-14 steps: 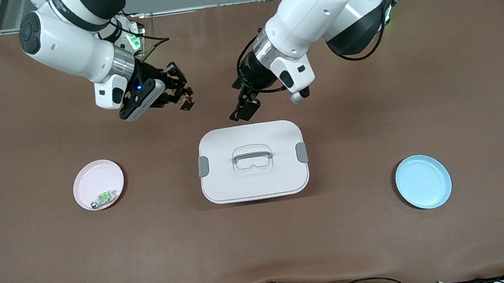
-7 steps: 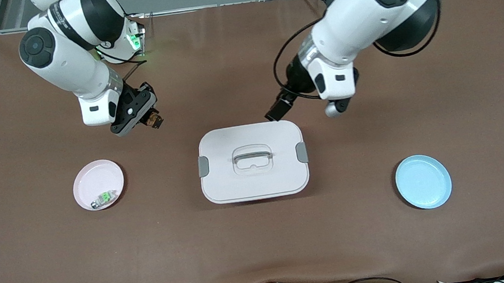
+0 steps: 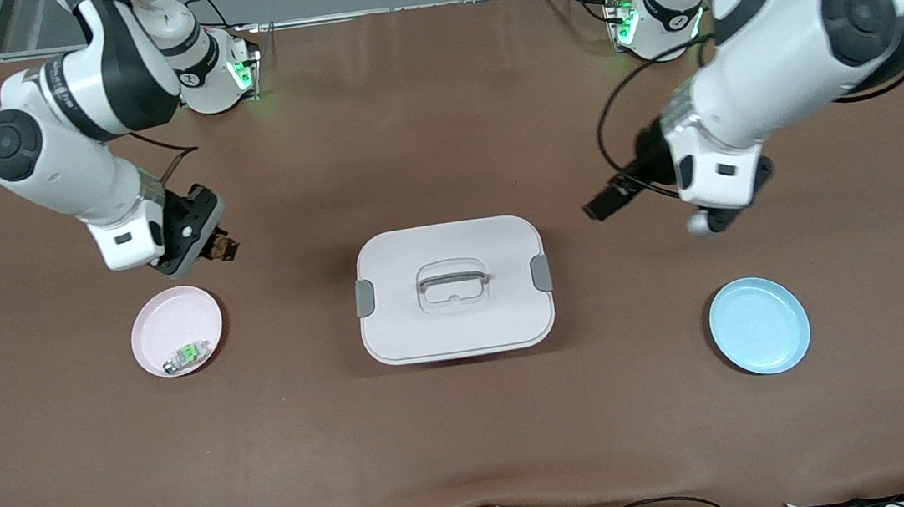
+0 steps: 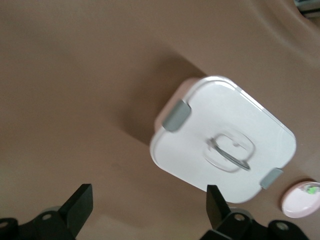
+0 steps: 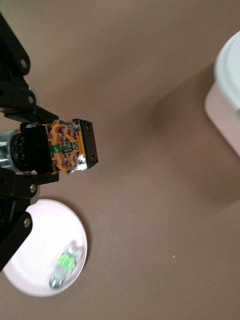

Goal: Transfer orange switch to right arm and place

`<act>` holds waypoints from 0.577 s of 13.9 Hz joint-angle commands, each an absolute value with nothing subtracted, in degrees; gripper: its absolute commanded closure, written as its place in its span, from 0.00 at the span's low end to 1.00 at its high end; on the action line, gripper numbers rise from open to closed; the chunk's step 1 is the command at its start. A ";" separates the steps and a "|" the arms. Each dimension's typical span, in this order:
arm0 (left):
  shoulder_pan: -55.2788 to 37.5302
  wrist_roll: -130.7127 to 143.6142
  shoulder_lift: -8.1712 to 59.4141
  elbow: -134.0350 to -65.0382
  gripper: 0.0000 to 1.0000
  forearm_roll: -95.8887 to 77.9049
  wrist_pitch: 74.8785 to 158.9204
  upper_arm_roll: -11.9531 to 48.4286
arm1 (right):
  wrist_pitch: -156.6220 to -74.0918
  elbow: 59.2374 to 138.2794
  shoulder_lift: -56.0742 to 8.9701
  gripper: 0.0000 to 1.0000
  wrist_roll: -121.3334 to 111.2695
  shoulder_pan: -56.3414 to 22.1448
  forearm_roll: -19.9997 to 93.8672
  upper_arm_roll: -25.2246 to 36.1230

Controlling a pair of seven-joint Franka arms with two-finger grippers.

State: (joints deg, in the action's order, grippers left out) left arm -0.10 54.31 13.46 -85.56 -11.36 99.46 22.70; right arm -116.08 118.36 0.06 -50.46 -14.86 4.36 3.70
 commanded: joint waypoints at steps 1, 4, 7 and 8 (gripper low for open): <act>4.11 43.72 12.57 -84.64 0.00 -7.40 97.65 23.12 | -118.99 119.87 0.44 1.00 -59.20 -10.74 1.93 2.81; 8.34 31.42 12.92 -84.46 0.00 -4.84 97.65 23.12 | -127.41 125.22 0.27 1.00 -67.12 -6.34 1.76 2.81; 12.99 25.07 13.36 -84.90 0.00 -1.94 97.47 23.12 | -135.86 128.14 -2.89 1.00 -76.61 -0.98 1.76 2.81; 14.66 22.96 13.27 -84.90 0.00 -1.67 96.51 23.12 | -136.84 128.06 -4.03 1.00 -78.38 0.69 1.76 2.81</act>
State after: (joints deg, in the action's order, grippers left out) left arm 12.09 26.48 13.59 -84.95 -3.21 98.26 22.52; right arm -134.65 127.85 -2.34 -74.33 -2.64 2.73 3.78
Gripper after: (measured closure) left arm 0.000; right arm 0.577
